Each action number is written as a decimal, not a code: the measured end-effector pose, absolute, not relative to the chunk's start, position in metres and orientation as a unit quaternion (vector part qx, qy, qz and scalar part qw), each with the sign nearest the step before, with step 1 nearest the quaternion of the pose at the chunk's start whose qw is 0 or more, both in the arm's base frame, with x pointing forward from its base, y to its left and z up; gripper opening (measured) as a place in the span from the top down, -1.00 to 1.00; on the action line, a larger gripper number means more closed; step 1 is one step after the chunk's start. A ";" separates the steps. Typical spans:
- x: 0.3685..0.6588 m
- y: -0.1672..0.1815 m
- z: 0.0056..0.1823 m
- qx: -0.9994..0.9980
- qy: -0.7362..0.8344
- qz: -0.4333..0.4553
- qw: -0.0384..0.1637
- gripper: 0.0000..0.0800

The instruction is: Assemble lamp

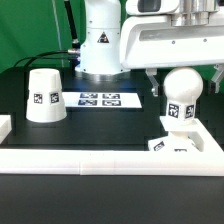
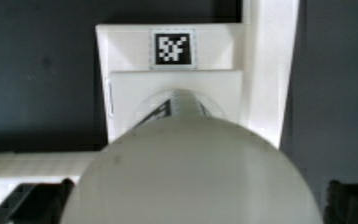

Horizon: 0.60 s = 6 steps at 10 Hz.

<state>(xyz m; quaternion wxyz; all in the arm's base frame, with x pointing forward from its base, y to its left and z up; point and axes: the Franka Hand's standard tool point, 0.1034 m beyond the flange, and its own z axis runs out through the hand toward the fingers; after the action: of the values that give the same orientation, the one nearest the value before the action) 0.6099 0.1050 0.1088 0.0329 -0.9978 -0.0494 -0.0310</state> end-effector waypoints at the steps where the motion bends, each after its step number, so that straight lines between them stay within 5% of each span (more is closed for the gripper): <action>1: 0.610 0.104 0.109 -0.995 -0.086 -0.032 0.031 -0.75; 6: 0.612 0.105 0.111 -0.966 -0.255 -0.036 0.018 -0.75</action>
Offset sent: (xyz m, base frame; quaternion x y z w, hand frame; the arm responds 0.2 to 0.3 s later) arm 0.0058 0.0103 0.0043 -0.0121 -0.0125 -0.2289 0.9733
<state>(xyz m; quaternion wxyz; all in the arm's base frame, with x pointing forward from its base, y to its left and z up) 0.6119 0.1048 0.1109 0.0177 -0.9662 -0.2546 -0.0360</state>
